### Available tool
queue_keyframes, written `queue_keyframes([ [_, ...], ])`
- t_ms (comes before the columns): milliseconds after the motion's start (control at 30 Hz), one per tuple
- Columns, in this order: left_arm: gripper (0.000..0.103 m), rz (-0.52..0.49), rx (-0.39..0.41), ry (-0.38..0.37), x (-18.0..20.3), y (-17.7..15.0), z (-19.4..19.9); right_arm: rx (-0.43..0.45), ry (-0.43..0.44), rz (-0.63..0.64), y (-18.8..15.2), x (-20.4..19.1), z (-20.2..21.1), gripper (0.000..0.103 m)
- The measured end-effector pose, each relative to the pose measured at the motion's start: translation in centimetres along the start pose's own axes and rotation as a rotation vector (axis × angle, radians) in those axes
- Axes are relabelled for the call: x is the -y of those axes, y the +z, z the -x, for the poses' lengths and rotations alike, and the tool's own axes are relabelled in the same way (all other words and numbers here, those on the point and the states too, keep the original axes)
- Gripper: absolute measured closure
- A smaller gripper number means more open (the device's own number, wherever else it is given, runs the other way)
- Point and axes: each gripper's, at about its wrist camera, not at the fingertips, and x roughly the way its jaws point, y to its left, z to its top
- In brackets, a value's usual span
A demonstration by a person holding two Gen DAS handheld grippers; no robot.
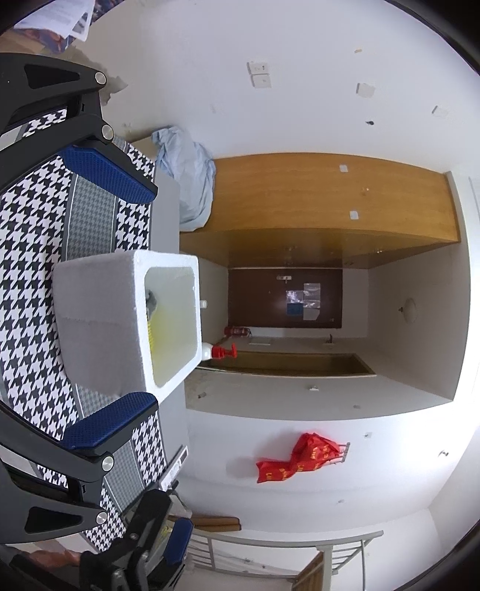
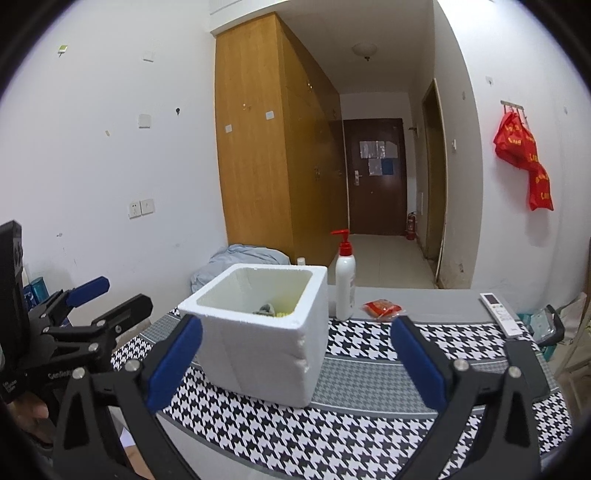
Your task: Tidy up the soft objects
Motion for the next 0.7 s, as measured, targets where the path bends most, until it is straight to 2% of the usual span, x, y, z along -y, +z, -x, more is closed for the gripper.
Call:
queue_keyframes([
  [300,0.001,-0.009,0.033,-0.007,0.2,-1.1,2.4,0.039,-0.006,0.019,-1.7,-0.6,2.6,0.0],
  [700,0.001,-0.022,0.092,-0.067,0.4,-3.7,5.5,0.06,-0.016,0.003,-4.6,-1.2,4.8,0.0],
])
